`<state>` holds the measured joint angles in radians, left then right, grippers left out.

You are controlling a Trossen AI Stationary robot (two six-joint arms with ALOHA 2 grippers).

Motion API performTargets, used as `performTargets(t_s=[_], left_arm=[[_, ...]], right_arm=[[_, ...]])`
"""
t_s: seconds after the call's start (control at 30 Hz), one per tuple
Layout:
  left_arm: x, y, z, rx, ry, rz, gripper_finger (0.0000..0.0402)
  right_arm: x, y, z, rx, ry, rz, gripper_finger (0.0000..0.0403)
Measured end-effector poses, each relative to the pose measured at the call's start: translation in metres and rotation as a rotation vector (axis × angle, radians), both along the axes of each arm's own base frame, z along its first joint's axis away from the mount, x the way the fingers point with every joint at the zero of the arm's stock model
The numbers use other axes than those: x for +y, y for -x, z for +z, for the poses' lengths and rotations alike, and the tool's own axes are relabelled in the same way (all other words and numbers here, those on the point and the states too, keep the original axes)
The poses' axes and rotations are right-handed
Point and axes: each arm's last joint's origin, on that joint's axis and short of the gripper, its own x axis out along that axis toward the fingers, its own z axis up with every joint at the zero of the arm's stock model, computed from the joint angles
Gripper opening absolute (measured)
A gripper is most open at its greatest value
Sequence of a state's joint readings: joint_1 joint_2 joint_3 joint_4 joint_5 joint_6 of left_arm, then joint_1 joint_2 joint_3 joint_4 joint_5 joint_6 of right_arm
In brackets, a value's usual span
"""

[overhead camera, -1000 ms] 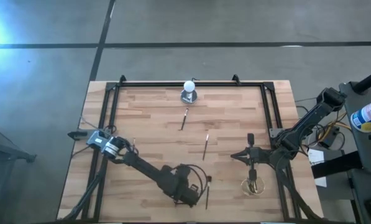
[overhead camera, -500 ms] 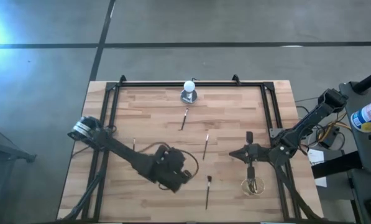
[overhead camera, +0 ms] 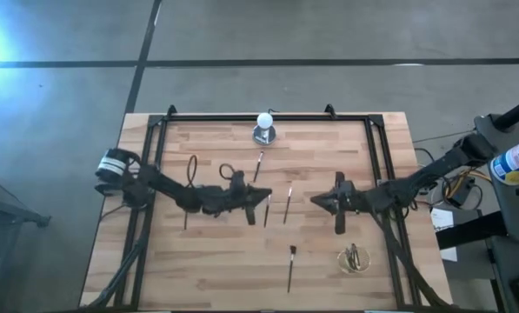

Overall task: Pick & Place Makeup Supplies
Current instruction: Put the silver makeup brush into the gold makeup holder

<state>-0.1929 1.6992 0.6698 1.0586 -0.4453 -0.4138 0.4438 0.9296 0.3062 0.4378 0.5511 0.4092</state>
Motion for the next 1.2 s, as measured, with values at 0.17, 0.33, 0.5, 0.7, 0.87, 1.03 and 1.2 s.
performTargets(t_s=[0.17,0.33,0.5,0.7,0.87,1.03,1.2], left_arm=[[0.014,-0.004,0.012,-0.077,-0.105,-0.029,0.0000],[0.019,-0.010,0.025,-0.129,-0.200,-0.047,0.0000],[0.025,-0.011,0.034,-0.159,-0.260,-0.038,0.0000],[0.034,-0.008,0.041,-0.178,-0.305,-0.049,0.0000],[0.040,-0.003,0.045,-0.195,-0.318,-0.083,0.0000],[0.040,0.001,0.047,-0.205,-0.341,-0.119,0.0000],[0.043,0.013,0.046,-0.204,-0.338,-0.127,0.0000]], right_arm=[[-0.016,-0.014,-0.001,-0.042,-0.083,-0.023,0.0052],[-0.028,-0.035,-0.002,-0.110,-0.130,-0.009,0.0105],[-0.036,-0.063,-0.002,-0.115,-0.128,-0.045,0.0142],[-0.040,-0.096,0.007,-0.117,-0.122,0.009,0.0157],[-0.045,-0.118,0.012,-0.126,-0.120,-0.013,0.0152],[-0.050,-0.129,0.012,-0.122,-0.118,-0.031,0.0129],[-0.048,-0.137,0.015,-0.126,-0.102,-0.026,0.0077]])
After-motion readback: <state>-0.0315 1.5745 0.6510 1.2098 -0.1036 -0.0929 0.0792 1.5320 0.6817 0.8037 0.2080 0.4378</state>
